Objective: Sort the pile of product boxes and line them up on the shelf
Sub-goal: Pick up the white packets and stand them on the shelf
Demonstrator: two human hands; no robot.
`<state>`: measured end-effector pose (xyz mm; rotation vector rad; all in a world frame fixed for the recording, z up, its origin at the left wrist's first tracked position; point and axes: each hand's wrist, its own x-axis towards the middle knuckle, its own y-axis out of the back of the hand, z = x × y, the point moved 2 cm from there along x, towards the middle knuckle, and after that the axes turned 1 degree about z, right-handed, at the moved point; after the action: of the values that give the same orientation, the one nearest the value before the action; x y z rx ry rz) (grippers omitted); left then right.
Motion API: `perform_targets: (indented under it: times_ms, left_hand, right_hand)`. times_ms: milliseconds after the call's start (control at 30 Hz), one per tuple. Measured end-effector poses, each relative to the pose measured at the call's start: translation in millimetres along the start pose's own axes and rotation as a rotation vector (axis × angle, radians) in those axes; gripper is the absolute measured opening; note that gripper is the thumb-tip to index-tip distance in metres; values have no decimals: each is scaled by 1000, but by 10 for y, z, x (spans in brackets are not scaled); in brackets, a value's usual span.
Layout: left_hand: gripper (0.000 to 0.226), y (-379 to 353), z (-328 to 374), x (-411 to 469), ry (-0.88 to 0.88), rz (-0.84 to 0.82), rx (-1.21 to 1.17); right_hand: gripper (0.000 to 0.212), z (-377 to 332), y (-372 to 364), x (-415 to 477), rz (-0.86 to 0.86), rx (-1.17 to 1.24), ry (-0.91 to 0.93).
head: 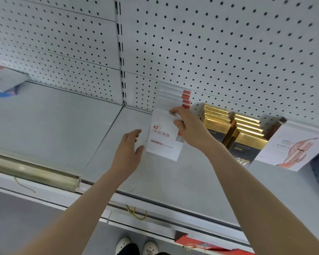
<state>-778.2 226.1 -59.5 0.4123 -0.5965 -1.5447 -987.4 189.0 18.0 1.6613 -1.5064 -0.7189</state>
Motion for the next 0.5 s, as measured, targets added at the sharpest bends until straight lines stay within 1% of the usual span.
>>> perform_targets:
  times_ms: [33,100,167,200,267,333,500]
  left_hand:
    - [53,-44,-11,-9,-58,-9,64]
    - [55,-148,-34,-31,-188,-79,208]
    - [60,-246,-68,-36,-259,-161,341]
    - [61,-282,-79,-35,-268,-189,392]
    - [61,-323,-80,-25,-296,-193,454]
    - [60,-328,-60,-8,-308,-182,490]
    - [59,-337,-56,38,-325,-156,535]
  right_hand:
    - [27,32,15,39,19,-18,4]
    - [29,65,33,105,80,-115,26]
    - [33,81,41,140,174,-323,93]
    - [36,83,39,146,209,-429,137]
    - [46,97,29,154,237,-574,196]
    - [51,112,13,153,261,-630,226]
    - [54,121,-19,136,318,-732,281]
